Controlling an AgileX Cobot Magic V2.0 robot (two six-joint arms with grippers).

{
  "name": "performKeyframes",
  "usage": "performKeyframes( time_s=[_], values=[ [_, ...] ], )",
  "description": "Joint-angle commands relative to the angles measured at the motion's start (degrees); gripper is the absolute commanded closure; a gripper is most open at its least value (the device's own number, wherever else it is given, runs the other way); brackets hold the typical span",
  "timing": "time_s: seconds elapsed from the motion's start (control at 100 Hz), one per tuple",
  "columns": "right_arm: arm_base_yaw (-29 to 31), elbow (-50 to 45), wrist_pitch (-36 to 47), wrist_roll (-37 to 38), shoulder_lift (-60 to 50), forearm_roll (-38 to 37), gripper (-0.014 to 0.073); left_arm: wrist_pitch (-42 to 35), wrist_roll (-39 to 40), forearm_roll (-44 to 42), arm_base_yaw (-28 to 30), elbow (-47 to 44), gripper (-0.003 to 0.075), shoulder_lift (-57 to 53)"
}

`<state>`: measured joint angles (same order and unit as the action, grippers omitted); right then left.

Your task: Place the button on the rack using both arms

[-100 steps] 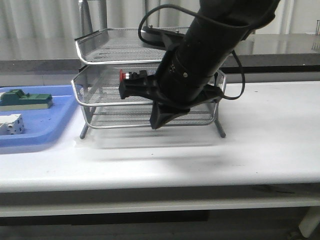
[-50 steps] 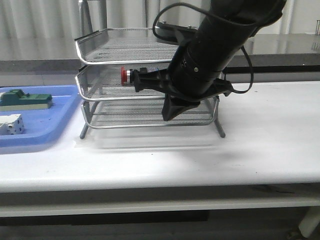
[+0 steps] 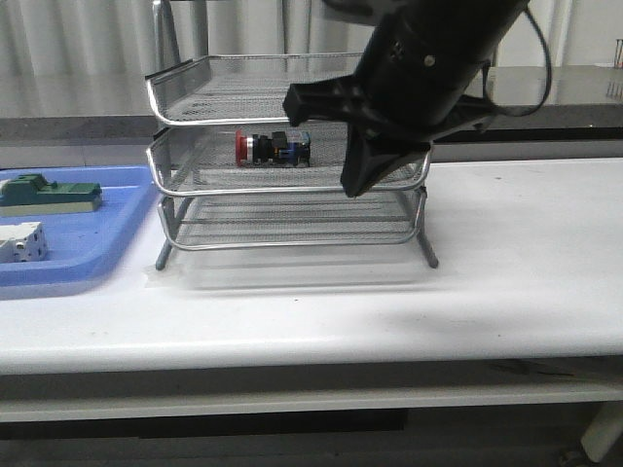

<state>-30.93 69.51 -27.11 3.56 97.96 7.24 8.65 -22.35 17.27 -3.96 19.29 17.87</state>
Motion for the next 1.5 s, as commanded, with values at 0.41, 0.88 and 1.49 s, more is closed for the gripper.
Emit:
performKeyframes(
  time_s=[0.41, 0.88, 1.49],
  values=[
    [12.52, -10.93, 2.38, -0.29, -24.06, -5.09, 0.0654, -4.30, 0.58, 0.82, 0.02, 1.46, 0.0741, 0.41],
    [18.53, -28.46, 7.62, -0.29, -48.35, -6.46, 0.0654, -4.30, 0.58, 0.82, 0.02, 1.46, 0.0741, 0.41],
    [18.53, -38.35, 4.99, -0.29, -73.79, -6.60, 0.0654, -4.30, 0.58, 0.82, 0.02, 1.46, 0.0741, 0.41]
  ],
)
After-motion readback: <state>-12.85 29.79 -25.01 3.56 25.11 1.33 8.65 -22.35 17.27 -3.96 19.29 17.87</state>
